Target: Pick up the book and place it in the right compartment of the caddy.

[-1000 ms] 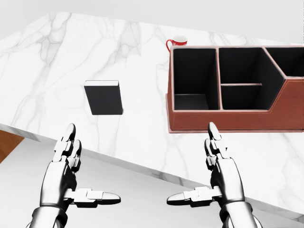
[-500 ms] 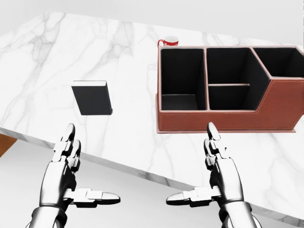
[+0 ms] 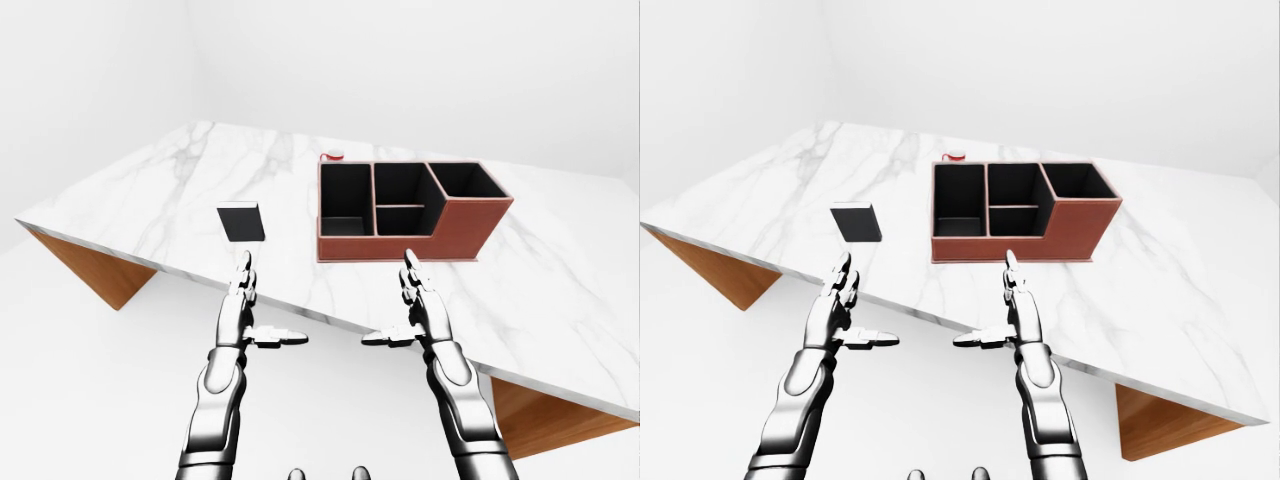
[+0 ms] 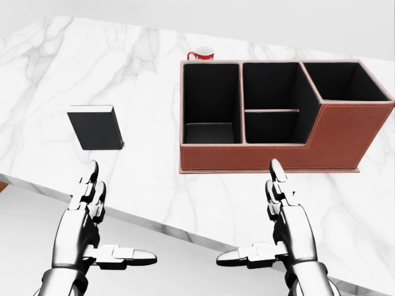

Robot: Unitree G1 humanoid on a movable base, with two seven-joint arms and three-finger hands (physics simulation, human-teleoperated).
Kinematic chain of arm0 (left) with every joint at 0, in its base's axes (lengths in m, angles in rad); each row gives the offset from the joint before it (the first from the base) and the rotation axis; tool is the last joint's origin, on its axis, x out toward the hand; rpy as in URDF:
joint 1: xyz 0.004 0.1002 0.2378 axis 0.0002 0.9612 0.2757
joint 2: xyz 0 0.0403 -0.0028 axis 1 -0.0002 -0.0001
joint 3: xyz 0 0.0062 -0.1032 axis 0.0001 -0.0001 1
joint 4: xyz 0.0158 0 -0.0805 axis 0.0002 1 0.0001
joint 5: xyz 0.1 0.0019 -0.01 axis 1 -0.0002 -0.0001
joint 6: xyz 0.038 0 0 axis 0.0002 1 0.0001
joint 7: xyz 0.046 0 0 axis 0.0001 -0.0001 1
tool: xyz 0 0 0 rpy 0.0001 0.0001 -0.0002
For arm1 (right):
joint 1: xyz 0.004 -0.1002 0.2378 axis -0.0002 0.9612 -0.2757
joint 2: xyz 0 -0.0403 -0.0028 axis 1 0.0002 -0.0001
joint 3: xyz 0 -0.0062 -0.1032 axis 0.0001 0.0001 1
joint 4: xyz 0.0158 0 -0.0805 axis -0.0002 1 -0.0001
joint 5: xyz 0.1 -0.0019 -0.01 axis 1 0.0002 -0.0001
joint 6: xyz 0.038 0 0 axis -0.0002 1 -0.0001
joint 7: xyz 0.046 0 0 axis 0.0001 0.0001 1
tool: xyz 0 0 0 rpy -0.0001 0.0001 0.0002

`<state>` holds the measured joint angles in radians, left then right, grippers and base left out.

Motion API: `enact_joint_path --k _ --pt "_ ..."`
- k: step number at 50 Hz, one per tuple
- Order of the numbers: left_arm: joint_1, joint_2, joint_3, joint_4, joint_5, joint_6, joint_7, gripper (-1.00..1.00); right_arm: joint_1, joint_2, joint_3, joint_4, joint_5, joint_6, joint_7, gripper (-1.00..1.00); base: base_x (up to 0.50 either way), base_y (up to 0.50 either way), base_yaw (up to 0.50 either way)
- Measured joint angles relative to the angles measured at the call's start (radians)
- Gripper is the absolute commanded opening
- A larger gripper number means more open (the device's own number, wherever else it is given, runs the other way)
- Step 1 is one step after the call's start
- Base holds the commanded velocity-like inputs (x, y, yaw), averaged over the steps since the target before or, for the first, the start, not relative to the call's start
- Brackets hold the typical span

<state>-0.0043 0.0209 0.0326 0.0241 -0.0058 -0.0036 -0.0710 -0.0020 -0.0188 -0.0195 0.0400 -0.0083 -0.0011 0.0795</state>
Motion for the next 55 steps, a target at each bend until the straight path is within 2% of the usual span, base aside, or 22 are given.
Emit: enact_joint_path --k 20,55 --pt "0.0 0.001 0.001 0.0 0.0 0.0 0.0 1.0 0.003 0.001 0.004 -0.01 -0.007 -0.006 0.0 1.0 0.0 0.0 0.0" --pt "0.0 0.001 0.001 0.0 0.0 0.0 0.0 1.0 0.003 0.001 0.005 -0.009 -0.01 -0.022 0.003 1.0 0.17 0.06 0.0"
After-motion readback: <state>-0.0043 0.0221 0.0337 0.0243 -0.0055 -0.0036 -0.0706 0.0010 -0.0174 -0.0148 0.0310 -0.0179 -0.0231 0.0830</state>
